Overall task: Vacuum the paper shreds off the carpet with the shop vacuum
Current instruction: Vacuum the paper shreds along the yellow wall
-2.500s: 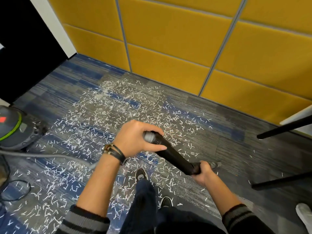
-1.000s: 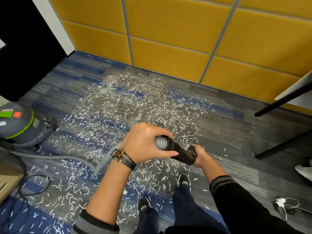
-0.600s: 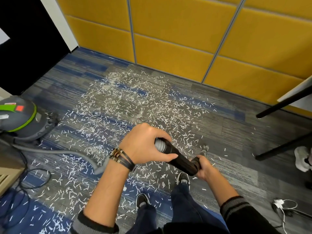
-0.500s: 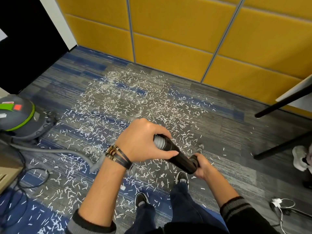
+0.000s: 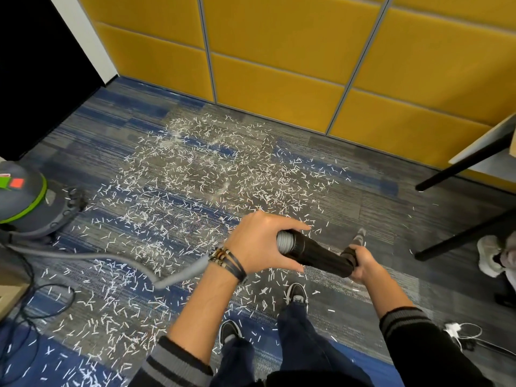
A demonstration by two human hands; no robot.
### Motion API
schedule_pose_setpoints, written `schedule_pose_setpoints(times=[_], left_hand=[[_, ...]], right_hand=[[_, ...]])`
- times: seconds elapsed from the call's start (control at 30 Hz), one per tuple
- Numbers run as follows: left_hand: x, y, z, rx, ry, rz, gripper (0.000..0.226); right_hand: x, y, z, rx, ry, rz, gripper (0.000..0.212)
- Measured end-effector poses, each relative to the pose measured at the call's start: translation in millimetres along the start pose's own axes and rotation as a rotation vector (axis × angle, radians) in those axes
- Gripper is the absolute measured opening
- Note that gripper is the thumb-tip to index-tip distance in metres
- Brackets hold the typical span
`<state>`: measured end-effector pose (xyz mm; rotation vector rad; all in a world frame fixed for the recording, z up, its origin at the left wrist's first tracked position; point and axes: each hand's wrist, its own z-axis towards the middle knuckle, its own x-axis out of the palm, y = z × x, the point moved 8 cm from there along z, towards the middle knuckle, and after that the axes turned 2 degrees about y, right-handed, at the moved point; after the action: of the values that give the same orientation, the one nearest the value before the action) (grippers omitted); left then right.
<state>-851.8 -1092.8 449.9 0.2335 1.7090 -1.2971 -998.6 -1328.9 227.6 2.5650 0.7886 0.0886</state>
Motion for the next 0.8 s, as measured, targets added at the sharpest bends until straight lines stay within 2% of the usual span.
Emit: schedule_pose_setpoints(times=[0.17, 0.3, 0.4, 0.5, 0.6, 0.7, 0.8], left_hand=[[23, -2, 13, 0.048, 0.032, 0.024, 0.055], [10, 5, 5, 0.049, 0.023, -0.001, 0.06], [-18, 22, -5, 0.002, -0.033, -0.028, 0.065], [-49, 30, -19, 0.01, -0.071, -0.029, 0.062], [-77, 36, -36, 0.033, -0.122, -0.013, 0.061], [-93, 41, -53, 0.035, -0.193, -0.034, 0.059], [-93, 41, -62, 0.049, -0.218, -0.039, 0.057]], right_hand=[[-14, -19, 9, 0.044, -0.034, -0.05, 0.028], [-11, -44, 10, 0.083, -0.064, 0.048, 0.026], [9, -63, 2, 0.11, -0.015, 0.153, 0.026], [39, -79, -15, 0.155, 0.056, 0.165, 0.015], [68, -89, -30, 0.171, 0.135, 0.172, 0.014], [82, -88, -41, 0.134, 0.16, 0.18, 0.01], [72, -86, -32, 0.042, 0.087, 0.193, 0.007]])
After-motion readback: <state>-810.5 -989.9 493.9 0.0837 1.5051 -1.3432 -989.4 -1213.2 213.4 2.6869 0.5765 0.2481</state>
